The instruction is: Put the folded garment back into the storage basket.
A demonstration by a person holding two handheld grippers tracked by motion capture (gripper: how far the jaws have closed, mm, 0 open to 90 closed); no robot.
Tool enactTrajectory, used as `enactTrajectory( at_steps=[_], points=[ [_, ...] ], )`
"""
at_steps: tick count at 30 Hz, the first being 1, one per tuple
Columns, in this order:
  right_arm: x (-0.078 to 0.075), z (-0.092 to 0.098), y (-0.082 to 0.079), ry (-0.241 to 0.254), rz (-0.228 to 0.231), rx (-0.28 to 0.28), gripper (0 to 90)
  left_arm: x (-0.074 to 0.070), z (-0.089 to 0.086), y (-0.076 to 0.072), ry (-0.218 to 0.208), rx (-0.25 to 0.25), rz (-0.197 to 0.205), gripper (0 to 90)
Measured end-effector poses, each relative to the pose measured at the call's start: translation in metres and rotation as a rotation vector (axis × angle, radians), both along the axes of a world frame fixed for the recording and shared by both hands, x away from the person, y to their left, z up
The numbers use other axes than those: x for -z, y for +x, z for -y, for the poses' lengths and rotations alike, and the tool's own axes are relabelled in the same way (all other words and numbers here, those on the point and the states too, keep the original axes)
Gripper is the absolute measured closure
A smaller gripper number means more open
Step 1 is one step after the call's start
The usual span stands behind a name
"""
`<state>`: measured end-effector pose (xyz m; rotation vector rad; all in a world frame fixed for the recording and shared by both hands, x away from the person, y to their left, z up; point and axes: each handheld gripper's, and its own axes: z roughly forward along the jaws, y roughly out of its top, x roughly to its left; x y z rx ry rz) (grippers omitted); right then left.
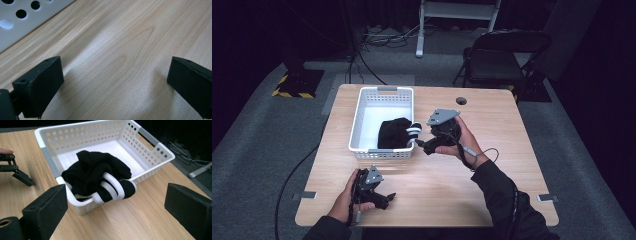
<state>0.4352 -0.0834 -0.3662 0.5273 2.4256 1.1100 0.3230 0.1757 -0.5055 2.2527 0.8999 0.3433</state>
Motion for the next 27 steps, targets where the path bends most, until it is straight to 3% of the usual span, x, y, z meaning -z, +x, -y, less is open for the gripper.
enactTrajectory(
  at_steps=[27],
  points=[
    [-0.001, 0.035, -0.027, -0.013, 0.029, 0.008, 5.0, 0.0, 0.0, 0.0, -0.002, -0.001, -0.001, 0.5]
  ],
)
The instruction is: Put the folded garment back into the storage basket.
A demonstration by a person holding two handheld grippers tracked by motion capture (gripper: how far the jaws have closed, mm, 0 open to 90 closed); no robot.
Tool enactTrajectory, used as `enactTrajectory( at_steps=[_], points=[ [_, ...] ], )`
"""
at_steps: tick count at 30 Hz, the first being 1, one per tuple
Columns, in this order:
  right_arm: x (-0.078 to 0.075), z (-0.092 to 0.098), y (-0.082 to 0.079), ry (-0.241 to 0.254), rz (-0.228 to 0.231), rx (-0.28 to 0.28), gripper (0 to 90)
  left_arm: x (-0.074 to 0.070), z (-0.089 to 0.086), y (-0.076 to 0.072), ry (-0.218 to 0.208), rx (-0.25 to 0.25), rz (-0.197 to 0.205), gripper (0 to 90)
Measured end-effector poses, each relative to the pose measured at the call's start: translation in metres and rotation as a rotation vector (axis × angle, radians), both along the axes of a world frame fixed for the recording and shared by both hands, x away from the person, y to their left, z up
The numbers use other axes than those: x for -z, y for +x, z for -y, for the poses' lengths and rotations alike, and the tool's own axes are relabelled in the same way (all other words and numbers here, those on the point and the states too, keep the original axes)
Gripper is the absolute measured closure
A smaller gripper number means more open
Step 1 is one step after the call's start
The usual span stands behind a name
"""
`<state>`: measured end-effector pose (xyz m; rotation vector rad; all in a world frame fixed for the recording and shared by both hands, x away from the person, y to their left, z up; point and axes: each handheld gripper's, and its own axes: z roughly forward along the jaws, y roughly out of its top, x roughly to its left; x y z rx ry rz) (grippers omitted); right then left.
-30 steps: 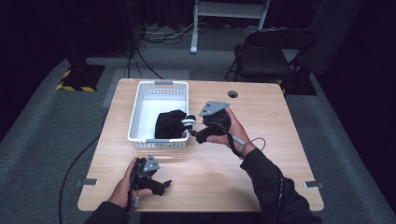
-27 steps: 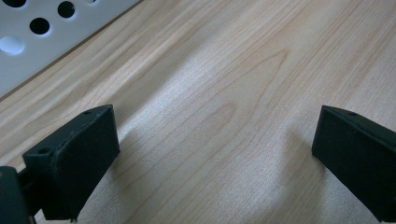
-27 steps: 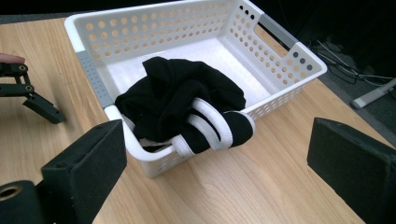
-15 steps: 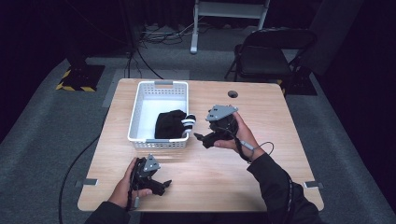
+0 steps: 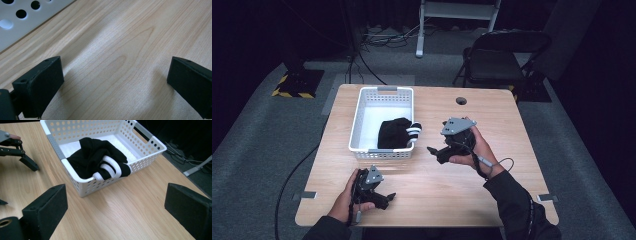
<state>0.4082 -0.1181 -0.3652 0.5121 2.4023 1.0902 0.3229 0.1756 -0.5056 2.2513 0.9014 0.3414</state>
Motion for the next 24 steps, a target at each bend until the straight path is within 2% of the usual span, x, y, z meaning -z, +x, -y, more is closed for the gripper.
enactTrajectory(
  at_steps=[6, 8, 24],
  points=[
    [0.0, 0.011, -0.005, -0.001, 0.003, 0.008, 4.9, 0.0, 0.0, 0.0, 0.001, 0.0, 0.001, 0.5],
    [0.0, 0.014, -0.008, -0.014, 0.016, 0.011, 4.9, 0.0, 0.0, 0.0, 0.001, 0.001, 0.001, 0.5],
    [0.009, 0.04, -0.021, -0.06, 0.022, 0.037, 4.8, 0.0, 0.0, 0.0, 0.001, 0.001, 0.001, 0.5]
  ],
)
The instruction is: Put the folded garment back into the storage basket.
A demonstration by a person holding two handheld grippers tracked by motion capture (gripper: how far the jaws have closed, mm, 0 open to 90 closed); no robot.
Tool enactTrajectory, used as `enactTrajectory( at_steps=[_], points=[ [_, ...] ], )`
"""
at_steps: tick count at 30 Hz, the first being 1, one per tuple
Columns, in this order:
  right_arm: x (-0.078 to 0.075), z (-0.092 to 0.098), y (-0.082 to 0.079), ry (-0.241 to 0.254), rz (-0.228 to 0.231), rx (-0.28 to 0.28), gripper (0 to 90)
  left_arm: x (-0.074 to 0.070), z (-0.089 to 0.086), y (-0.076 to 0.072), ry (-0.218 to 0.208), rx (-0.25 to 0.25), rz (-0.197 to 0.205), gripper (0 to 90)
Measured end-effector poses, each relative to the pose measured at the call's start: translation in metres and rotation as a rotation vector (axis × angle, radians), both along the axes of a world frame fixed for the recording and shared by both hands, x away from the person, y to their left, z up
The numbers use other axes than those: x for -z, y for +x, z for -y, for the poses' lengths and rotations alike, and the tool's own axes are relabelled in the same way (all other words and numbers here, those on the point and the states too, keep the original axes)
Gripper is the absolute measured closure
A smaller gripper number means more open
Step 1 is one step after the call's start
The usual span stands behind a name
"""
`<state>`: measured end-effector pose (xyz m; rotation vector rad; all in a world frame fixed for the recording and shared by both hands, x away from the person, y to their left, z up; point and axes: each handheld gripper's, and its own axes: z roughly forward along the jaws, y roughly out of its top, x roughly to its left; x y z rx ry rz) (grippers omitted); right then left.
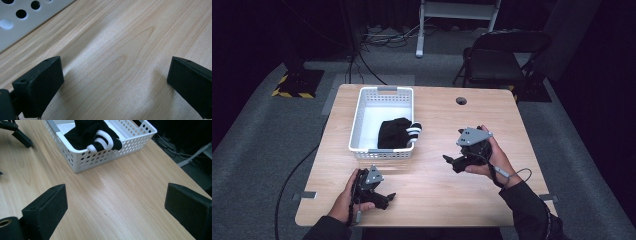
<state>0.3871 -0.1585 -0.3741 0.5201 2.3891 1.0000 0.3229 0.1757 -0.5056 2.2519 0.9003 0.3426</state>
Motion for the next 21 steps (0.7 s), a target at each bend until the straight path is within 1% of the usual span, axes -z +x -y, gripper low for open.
enactTrajectory(
  at_steps=[8, 15, 21],
  points=[
    [0.006, 0.014, -0.003, -0.031, 0.01, 0.034, 4.8, 0.0, 0.0, 0.0, 0.0, 0.001, 0.0, 0.5],
    [0.012, 0.026, -0.005, -0.046, 0.005, 0.055, 4.7, 0.0, 0.0, 0.0, 0.001, 0.001, 0.0, 0.5],
    [0.016, 0.038, -0.01, -0.048, 0.0, 0.074, 4.7, 0.0, 0.0, 0.0, 0.0, -0.001, 0.0, 0.5]
  ],
)
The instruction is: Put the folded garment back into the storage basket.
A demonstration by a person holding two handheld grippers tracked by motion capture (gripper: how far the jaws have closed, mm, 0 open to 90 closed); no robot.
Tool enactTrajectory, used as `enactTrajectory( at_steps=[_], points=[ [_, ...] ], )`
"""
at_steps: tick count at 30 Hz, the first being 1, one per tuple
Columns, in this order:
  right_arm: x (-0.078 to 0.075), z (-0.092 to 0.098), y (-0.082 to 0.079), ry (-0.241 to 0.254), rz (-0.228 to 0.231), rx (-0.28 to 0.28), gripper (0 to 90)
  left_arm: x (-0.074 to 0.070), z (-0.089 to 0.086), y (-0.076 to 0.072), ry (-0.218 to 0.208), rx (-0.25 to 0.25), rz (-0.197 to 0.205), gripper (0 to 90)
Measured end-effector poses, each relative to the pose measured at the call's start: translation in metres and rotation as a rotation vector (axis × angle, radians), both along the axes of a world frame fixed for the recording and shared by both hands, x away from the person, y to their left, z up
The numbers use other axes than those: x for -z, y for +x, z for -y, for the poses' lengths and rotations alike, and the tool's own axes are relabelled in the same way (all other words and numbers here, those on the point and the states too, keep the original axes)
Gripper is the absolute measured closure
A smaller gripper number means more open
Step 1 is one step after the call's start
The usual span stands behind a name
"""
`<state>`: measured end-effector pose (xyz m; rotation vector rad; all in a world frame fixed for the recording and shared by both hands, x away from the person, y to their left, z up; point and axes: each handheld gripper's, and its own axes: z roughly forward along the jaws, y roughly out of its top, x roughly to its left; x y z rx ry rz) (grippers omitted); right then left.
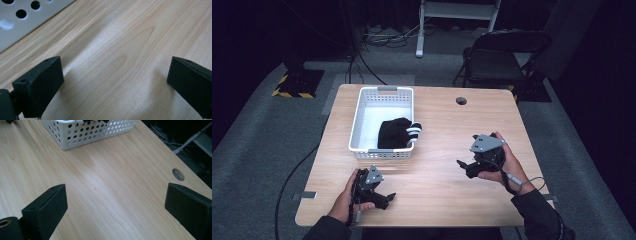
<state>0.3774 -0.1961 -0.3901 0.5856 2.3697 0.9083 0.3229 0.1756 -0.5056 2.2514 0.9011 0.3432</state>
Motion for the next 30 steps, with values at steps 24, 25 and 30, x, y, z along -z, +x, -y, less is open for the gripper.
enactTrajectory(
  at_steps=[24, 25, 30],
  points=[
    [0.035, 0.038, -0.017, -0.052, -0.044, 0.073, 4.6, 0.0, 0.0, 0.0, 0.001, 0.002, 0.0, 0.5],
    [0.038, 0.04, -0.019, -0.056, -0.05, 0.073, 4.5, 0.0, 0.0, 0.0, 0.001, 0.002, 0.0, 0.5],
    [0.046, 0.043, -0.021, -0.061, -0.066, 0.077, 4.5, 0.0, 0.0, 0.0, 0.001, 0.002, 0.0, 0.5]
  ],
)
